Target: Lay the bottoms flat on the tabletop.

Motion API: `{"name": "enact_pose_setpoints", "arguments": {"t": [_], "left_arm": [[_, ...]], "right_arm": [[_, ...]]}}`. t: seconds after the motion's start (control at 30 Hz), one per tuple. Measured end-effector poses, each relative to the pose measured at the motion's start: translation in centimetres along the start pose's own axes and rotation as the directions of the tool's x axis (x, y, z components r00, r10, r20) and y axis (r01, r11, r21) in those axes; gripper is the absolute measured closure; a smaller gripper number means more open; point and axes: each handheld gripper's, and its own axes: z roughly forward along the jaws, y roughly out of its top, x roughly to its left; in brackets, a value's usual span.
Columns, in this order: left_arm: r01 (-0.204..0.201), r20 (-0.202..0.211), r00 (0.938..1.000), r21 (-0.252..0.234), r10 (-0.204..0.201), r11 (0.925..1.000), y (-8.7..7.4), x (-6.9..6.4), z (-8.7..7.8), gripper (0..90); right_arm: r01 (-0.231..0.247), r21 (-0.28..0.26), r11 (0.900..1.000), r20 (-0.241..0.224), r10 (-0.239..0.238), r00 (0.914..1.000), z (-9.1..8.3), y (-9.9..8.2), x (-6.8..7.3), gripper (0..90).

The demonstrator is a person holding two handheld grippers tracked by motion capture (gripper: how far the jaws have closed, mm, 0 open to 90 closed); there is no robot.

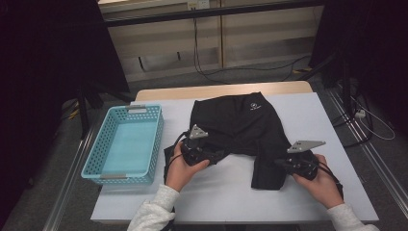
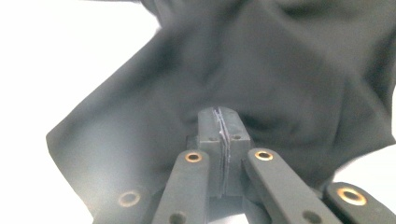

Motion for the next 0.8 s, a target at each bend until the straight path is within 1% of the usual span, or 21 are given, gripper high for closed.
{"name": "enact_pose_setpoints", "arguments": {"t": [0.03, 0.1, 0.2, 0.27, 0.37, 0.47, 0.5, 0.53, 0.57, 0.6, 0.63, 0.67, 0.7, 0.73, 0.77, 0.8], "left_arm": [[0.006, 0.004, 1.0000, 0.002, -0.006, 1.0000, 0.0, 0.0, 0.1, 16.0], [0.006, 0.002, 1.0000, 0.004, -0.006, 1.0000, -0.1, -0.1, 0.2, 16.0], [-0.005, 0.005, 1.0000, 0.011, 0.005, 0.9999, -0.1, -0.1, 0.2, 16.0], [0.000, 0.004, 1.0000, 0.006, 0.000, 1.0000, -0.1, -0.2, 0.2, 16.0], [0.005, 0.008, 1.0000, 0.004, -0.005, 1.0000, -0.1, -0.2, 0.3, 16.0], [0.001, 0.015, 0.9999, 0.013, -0.001, 0.9999, -0.2, -0.3, 0.4, 16.0], [0.000, 0.015, 0.9999, 0.010, 0.000, 0.9999, -0.2, -0.3, 0.4, 16.0], [0.004, 0.015, 0.9999, 0.012, -0.004, 0.9999, -0.2, -0.4, 0.5, 16.0], [0.001, 0.013, 0.9999, 0.011, -0.001, 0.9999, -0.2, -0.3, 0.5, 16.0], [0.005, 0.013, 0.9999, 0.010, -0.005, 0.9999, -0.2, -0.3, 0.5, 15.9], [0.006, 0.013, 0.9999, 0.012, -0.006, 0.9999, -0.2, -0.3, 0.5, 15.9], [0.004, 0.015, 0.9999, 0.015, -0.005, 0.9999, -0.2, -0.3, 0.5, 15.9], [-0.001, 0.013, 0.9999, 0.013, 0.001, 0.9999, -0.2, -0.3, 0.4, 15.8], [0.004, 0.017, 0.9998, 0.013, -0.004, 0.9999, -0.2, -0.3, 0.4, 15.8], [-0.005, 0.016, 0.9999, 0.014, 0.005, 0.9999, -0.1, -0.3, 0.3, 15.8], [0.004, 0.017, 0.9998, 0.007, -0.004, 1.0000, -0.1, -0.4, 0.3, 15.7]], "right_arm": [[-0.002, -0.027, 0.9996, -0.001, 0.002, 1.0000, -0.2, 0.5, 0.0, 89.6], [0.011, -0.058, 0.9982, -0.005, -0.011, 0.9999, -0.3, 1.6, -0.1, 89.4], [0.020, -0.067, 0.9976, 0.008, -0.020, 0.9998, 0.3, 2.6, -0.5, 89.0], [0.008, -0.069, 0.9976, 0.007, -0.008, 0.9999, 1.0, 2.9, -0.8, 89.0], [0.004, -0.036, 0.9993, 0.014, -0.003, 0.9999, 2.4, 3.1, -1.2, 89.0], [-0.019, -0.013, 0.9997, 0.014, 0.019, 0.9997, 3.9, 3.1, -1.5, 88.7], [-0.016, -0.002, 0.9999, 0.017, 0.016, 0.9997, 4.4, 3.0, -1.5, 88.1], [-0.022, 0.003, 0.9997, 0.015, 0.022, 0.9996, 4.8, 3.0, -1.4, 86.3], [-0.022, 0.010, 0.9997, 0.019, 0.022, 0.9996, 5.3, 2.9, -1.3, 81.4], [-0.011, 0.022, 0.9997, 0.036, 0.010, 0.9993, 5.7, 2.8, -1.2, 78.9], [-0.010, 0.001, 0.9999, 0.028, 0.010, 0.9995, 5.8, 2.7, -1.2, 75.4], [-0.007, -0.001, 1.0000, 0.028, 0.007, 0.9996, 5.9, 2.8, -1.1, 71.2], [0.008, -0.001, 1.0000, 0.041, -0.008, 0.9991, 5.8, 2.8, -1.0, 64.7], [0.012, -0.005, 0.9999, 0.052, -0.012, 0.9986, 5.8, 2.7, -1.0, 58.4], [0.007, -0.007, 1.0000, 0.044, -0.006, 0.9990, 5.6, 2.7, -1.1, 57.2], [-0.008, -0.013, 0.9999, 0.034, 0.009, 0.9994, 5.4, 2.6, -1.1, 55.9]]}}
